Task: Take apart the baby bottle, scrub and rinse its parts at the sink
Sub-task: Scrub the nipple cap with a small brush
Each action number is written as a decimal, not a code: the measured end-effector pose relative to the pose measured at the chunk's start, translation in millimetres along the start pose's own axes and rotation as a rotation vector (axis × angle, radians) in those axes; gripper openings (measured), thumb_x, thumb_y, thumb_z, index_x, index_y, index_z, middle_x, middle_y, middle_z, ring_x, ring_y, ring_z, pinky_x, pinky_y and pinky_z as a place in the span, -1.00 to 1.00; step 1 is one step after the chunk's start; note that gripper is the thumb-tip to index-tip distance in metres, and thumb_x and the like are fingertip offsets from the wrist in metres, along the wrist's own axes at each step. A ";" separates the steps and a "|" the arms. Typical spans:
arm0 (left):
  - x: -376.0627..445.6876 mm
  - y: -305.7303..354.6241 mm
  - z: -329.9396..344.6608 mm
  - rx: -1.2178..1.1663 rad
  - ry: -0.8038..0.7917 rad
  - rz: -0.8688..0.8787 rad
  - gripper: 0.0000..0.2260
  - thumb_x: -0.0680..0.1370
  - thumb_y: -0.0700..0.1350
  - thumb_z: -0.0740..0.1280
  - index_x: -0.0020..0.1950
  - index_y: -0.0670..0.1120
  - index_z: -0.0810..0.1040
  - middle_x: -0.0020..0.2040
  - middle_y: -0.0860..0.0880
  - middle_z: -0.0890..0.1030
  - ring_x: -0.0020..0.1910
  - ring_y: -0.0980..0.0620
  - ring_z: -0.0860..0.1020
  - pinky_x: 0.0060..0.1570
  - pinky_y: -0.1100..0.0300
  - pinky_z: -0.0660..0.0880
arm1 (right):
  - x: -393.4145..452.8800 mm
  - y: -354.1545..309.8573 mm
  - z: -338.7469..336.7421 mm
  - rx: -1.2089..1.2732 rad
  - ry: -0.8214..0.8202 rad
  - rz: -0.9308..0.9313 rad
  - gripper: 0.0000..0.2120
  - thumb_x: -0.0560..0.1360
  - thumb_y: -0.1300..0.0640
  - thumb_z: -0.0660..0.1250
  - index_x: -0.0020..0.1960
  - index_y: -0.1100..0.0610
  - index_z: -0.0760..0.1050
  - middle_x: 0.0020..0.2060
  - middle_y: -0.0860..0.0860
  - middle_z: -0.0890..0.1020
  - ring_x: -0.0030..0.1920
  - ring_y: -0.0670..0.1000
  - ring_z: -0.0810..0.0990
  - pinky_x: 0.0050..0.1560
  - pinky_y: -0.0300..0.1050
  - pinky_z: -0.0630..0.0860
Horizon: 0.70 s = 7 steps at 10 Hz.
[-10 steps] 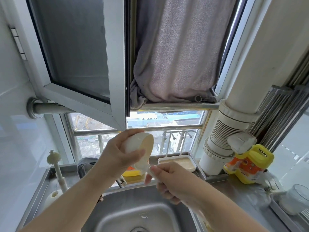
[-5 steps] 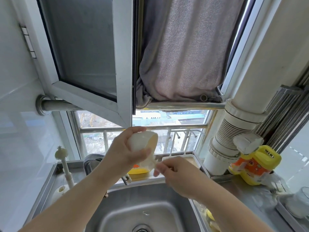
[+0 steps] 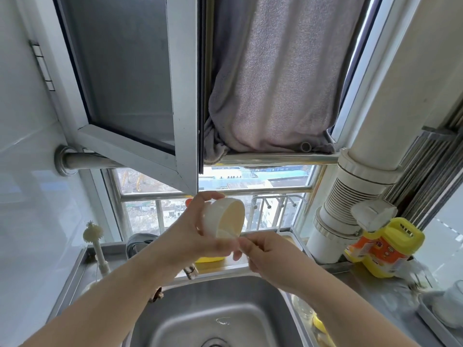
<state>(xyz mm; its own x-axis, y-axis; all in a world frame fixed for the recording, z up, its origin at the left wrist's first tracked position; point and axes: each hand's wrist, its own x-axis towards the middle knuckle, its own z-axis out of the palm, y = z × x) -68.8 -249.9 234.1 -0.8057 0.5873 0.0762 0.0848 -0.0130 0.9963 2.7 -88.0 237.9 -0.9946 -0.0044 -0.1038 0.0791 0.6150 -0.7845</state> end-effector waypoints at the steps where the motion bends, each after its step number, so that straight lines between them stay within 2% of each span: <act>1: 6.5 2.6 -2.0 -0.143 0.065 -0.128 -0.59 0.24 -0.04 0.47 0.06 0.06 0.54 0.04 -0.15 0.57 -0.18 -0.08 0.64 -0.25 0.02 0.59 | -2.6 -0.9 1.4 -0.130 0.082 -0.070 -0.70 0.59 -0.09 0.12 -0.27 -0.08 0.45 -0.48 -0.07 0.39 -0.45 -0.14 0.35 -0.32 -0.20 0.31; 2: 6.9 -1.1 1.8 -0.013 0.103 -0.168 -0.64 0.18 0.01 0.44 -0.03 0.07 0.59 -0.07 -0.11 0.61 -0.27 0.00 0.60 -0.39 0.18 0.51 | -0.6 3.7 0.0 -0.737 0.251 -0.234 -0.84 0.46 -0.02 0.35 -0.24 -0.02 0.45 -0.45 -0.05 0.46 -0.42 -0.02 0.49 -0.39 -0.13 0.37; 3: 3.8 -1.4 1.1 0.003 0.084 -0.159 -0.59 0.13 0.02 0.46 -0.03 0.07 0.61 -0.12 -0.06 0.63 -0.27 0.03 0.60 -0.40 0.21 0.50 | 3.1 5.7 -3.9 -1.046 0.539 -0.391 -0.78 0.10 0.28 0.42 -0.34 0.03 0.49 -0.54 -0.05 0.39 -0.59 0.01 0.39 -0.51 -0.23 0.13; 4: 5.5 3.7 0.4 -0.008 0.107 -0.065 -0.57 0.12 -0.01 0.49 -0.02 0.11 0.63 -0.09 -0.02 0.63 -0.24 0.08 0.62 -0.38 0.23 0.51 | 3.4 2.0 6.1 -0.845 0.474 -0.294 -0.83 0.37 0.06 0.45 -0.17 0.02 0.45 -0.45 -0.04 0.47 -0.48 0.04 0.49 -0.48 -0.16 0.33; 5: 3.1 1.0 2.6 -0.005 0.151 0.037 -0.60 0.14 -0.10 0.48 -0.05 0.16 0.63 -0.06 -0.03 0.60 -0.28 0.17 0.60 -0.39 0.28 0.50 | 3.5 -3.6 14.2 -0.246 0.148 -0.064 -0.68 0.60 -0.09 0.09 -0.19 0.04 0.46 -0.43 -0.07 0.45 -0.42 -0.06 0.44 -0.33 -0.12 0.37; 6: -1.0 -5.3 1.5 0.045 0.169 0.128 -0.56 0.09 0.02 0.46 -0.04 0.22 0.63 0.01 -0.04 0.59 -0.22 0.19 0.59 -0.31 0.28 0.54 | 2.4 -7.6 12.8 0.298 -0.120 0.152 -0.65 0.61 -0.07 0.11 -0.24 0.06 0.47 -0.57 -0.10 0.35 -0.60 -0.13 0.24 -0.56 -0.29 0.17; 7: 0.3 -6.3 0.4 0.071 0.180 0.111 -0.57 0.09 0.06 0.44 -0.05 0.26 0.62 -0.01 0.01 0.59 -0.22 0.19 0.59 -0.33 0.27 0.54 | 1.1 -5.5 9.9 0.152 -0.052 0.138 -0.67 0.60 -0.09 0.12 -0.19 0.06 0.50 -0.49 -0.02 0.46 -0.55 -0.10 0.33 -0.53 -0.26 0.24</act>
<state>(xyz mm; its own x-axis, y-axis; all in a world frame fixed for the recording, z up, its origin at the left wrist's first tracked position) -69.3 -249.4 227.8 -0.8805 0.4310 0.1974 0.2145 -0.0090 0.9767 1.9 -99.3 236.1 -0.9691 0.0282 -0.2452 0.2277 0.4864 -0.8435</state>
